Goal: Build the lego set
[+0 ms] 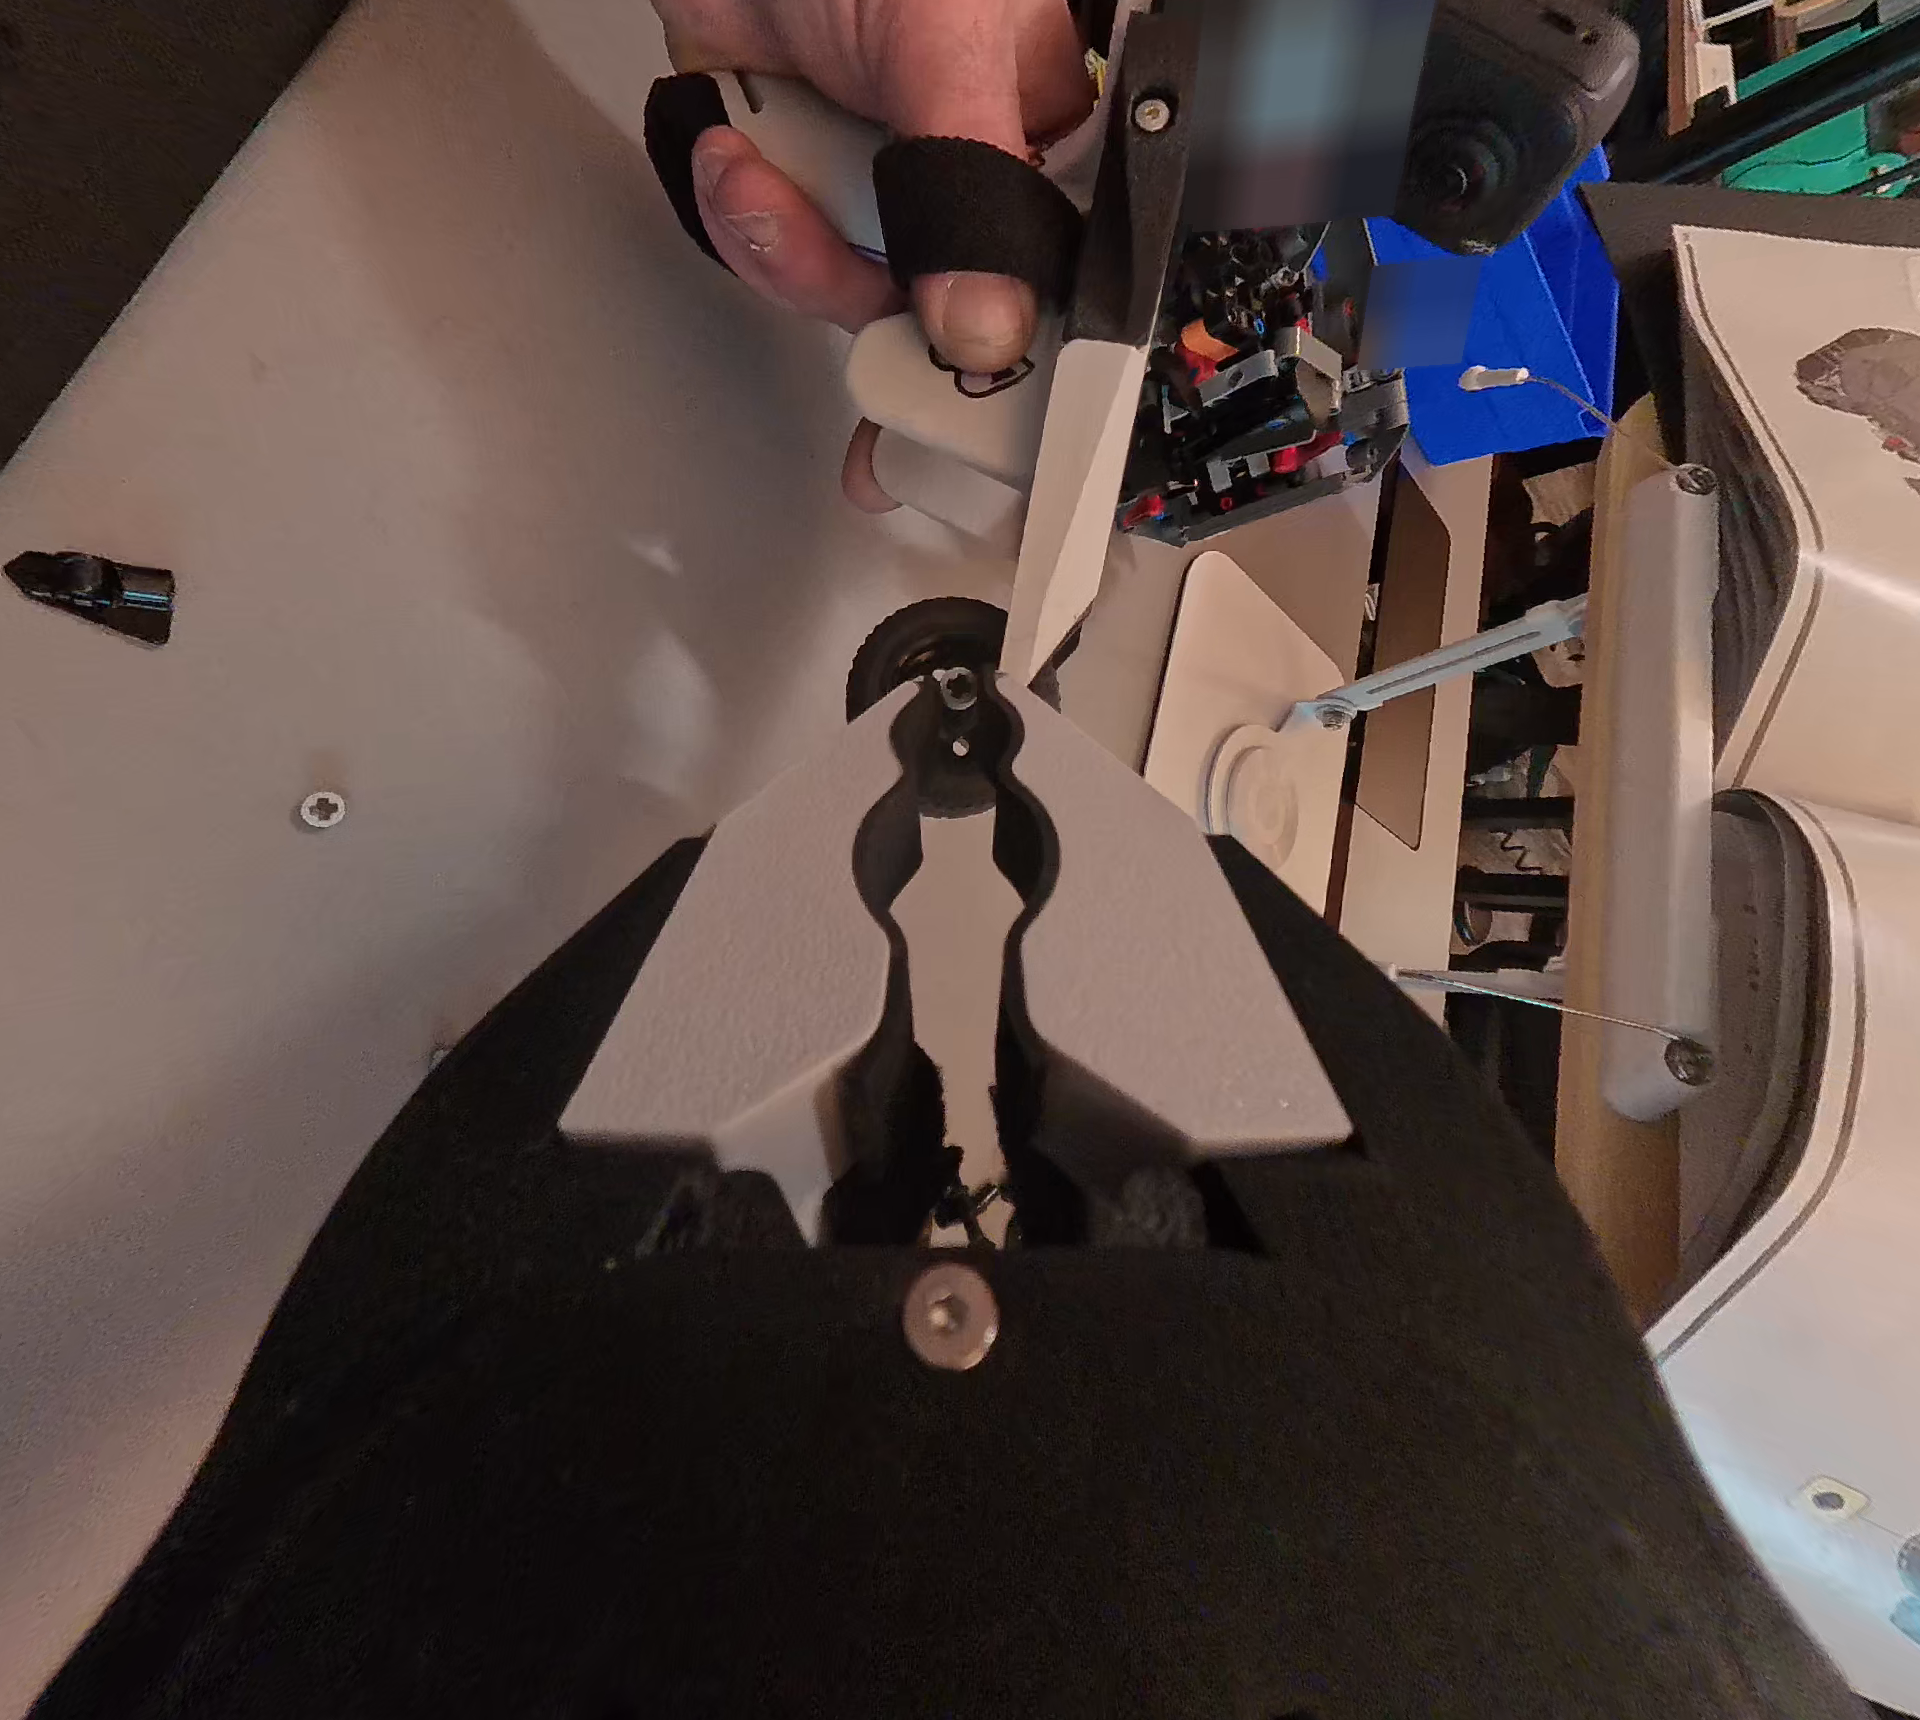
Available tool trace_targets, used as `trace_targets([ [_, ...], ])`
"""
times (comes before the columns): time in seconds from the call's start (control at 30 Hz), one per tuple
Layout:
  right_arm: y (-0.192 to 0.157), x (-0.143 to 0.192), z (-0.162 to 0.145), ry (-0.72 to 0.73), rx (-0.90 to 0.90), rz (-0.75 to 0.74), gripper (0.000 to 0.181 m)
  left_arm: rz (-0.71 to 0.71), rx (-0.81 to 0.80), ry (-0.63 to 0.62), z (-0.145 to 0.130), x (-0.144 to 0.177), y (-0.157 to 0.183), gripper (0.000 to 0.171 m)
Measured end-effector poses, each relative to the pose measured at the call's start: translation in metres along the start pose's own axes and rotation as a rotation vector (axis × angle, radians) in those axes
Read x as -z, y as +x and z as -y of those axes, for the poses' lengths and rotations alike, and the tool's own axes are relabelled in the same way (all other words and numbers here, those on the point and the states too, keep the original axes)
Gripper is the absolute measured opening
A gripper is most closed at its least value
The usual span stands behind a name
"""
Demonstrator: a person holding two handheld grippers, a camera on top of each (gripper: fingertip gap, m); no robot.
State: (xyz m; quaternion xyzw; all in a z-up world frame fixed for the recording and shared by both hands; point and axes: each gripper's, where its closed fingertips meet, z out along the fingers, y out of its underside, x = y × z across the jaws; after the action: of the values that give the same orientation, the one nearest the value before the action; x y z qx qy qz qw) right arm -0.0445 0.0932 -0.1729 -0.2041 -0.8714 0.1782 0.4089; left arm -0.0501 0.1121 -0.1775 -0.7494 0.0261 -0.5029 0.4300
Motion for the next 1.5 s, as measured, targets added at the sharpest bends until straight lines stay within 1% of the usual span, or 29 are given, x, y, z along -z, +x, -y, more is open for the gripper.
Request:
trace_targets([
  [0.27, -0.001, -0.002, -0.002, -0.001, 0.002, -0.001, 0.004, -0.019, 0.044, 0.004, -0.002, -0.001, -0.003, 0.019],
  [0.37, 0.000, 0.000, 0.002, 0.013, -0.004, -0.012, 0.004, -0.055, 0.061, 0.017, 0.000, 0.000, 0.001, 0.019],
  [0.5, -0.003, -0.004, -0.002, -0.007, 0.003, 0.001, 0.004, -0.031, 0.057, 0.009, -0.002, -0.001, -0.003, 0.019],
  [0.7, -0.003, -0.003, -0.001, 0.005, -0.008, 0.006, 0.003, -0.055, 0.080, 0.020, -0.001, 0.000, -0.001, 0.018],
  [1.0, 0.004, 0.003, 0.002, 0.090, -0.132, 0.021, 0.004, -0.073, 0.067, 0.052, 0.005, 0.001, 0.004, 0.018],
  [1.13, 0.003, 0.003, 0.004, 0.085, -0.116, 0.018, 0.004, -0.079, 0.058, 0.056, 0.005, 0.002, 0.006, 0.018],
  [1.4, 0.007, 0.012, 0.013, 0.217, -0.171, 0.035, 0.004, -0.146, 0.063, 0.079, 0.009, 0.003, 0.016, 0.019],
  [1.5, 0.007, 0.012, 0.013, 0.220, -0.170, 0.035, 0.003, -0.153, 0.062, 0.078, 0.009, 0.002, 0.018, 0.019],
])
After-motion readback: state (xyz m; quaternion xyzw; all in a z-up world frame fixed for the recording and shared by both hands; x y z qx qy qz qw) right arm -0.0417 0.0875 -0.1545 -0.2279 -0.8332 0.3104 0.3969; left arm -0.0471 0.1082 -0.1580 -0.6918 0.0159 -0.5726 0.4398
